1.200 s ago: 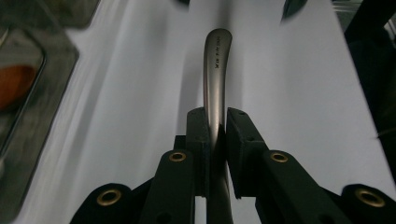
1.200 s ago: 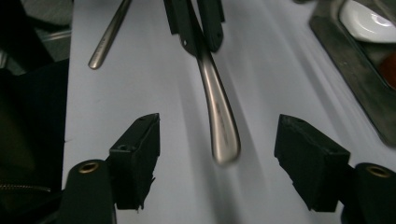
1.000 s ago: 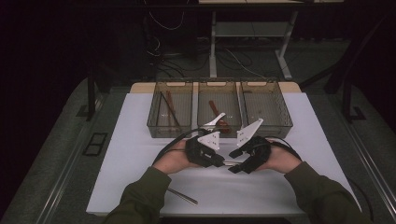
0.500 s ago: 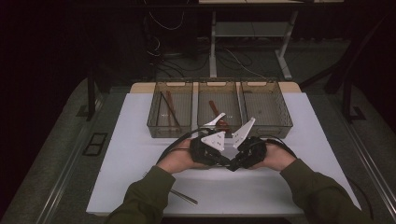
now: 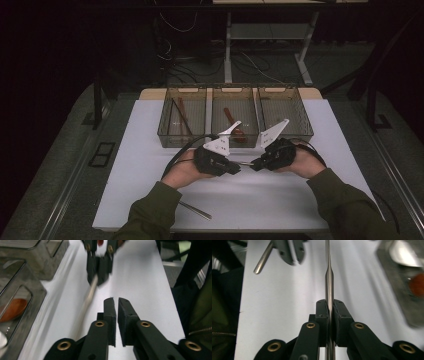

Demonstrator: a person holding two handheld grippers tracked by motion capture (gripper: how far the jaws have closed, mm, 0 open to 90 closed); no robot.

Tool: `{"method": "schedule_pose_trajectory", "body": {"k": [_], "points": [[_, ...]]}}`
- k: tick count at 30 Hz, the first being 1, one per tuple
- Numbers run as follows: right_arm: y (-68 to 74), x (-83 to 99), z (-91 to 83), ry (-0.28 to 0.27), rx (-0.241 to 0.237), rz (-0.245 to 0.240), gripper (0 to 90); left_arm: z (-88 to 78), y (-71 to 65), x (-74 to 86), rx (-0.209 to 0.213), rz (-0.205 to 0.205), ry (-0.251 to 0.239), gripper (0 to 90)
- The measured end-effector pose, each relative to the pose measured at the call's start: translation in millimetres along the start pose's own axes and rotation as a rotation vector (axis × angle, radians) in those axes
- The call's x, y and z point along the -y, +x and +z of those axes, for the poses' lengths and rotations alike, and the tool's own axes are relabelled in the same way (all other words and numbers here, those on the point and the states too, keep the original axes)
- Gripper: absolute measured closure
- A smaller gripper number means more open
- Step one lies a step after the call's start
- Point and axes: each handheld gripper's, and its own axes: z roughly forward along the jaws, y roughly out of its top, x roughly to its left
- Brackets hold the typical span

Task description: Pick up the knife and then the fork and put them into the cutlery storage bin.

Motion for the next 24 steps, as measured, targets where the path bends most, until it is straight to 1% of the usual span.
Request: {"method": "schedule_pose_trajectory", "body": {"k": [3,4,6,8,9,11,14,15,16,19,21,23,24], "points": [[-6.7,3.7,-14.7,-0.023,0.039,0.022,83.6,-5.8,-4.0,8.4,-0.027,-0.039,-0.021,74.5],[-8.8,4.6,-20.4,-0.03,0.056,0.035,83.6,-7.9,-4.2,11.4,-0.035,-0.039,-0.019,72.4],[-14.2,6.6,-31.4,-0.052,0.078,0.056,83.6,-10.4,-7.3,18.5,-0.057,-0.077,-0.034,67.4],[-20.1,8.2,-42.5,-0.07,0.109,0.084,83.6,-13.3,-9.0,26.5,-0.08,-0.101,-0.04,62.2],[-23.1,9.1,-47.9,-0.08,0.125,0.105,83.6,-14.5,-9.7,30.8,-0.094,-0.113,-0.048,59.3],[-30.8,11.5,-58.5,-0.096,0.161,0.137,83.6,-17.6,-10.5,39.6,-0.117,-0.135,-0.05,54.6],[-42.8,15.9,-72.5,-0.109,0.221,0.201,83.6,-22.3,-12.4,52.6,-0.152,-0.18,-0.051,48.9],[-47.0,17.8,-76.4,-0.112,0.242,0.218,83.5,-23.9,-13.2,56.7,-0.164,-0.195,-0.044,47.0],[-51.3,19.9,-79.6,-0.116,0.261,0.238,83.5,-25.2,-14.5,60.9,-0.171,-0.209,-0.044,45.5],[-64.6,26.7,-88.1,-0.121,0.316,0.292,83.6,-30.1,-17.6,72.2,-0.199,-0.231,-0.027,40.5],[-72.0,30.8,-92.5,-0.123,0.347,0.326,83.5,-33.3,-20.5,79.0,-0.217,-0.254,-0.033,37.5],[-79.4,35.0,-96.6,-0.125,0.379,0.369,83.5,-35.9,-23.4,84.7,-0.232,-0.274,-0.033,34.5],[-83.3,37.2,-98.0,-0.123,0.399,0.39,83.5,-37.1,-24.6,87.2,-0.242,-0.278,-0.036,32.7]]}}
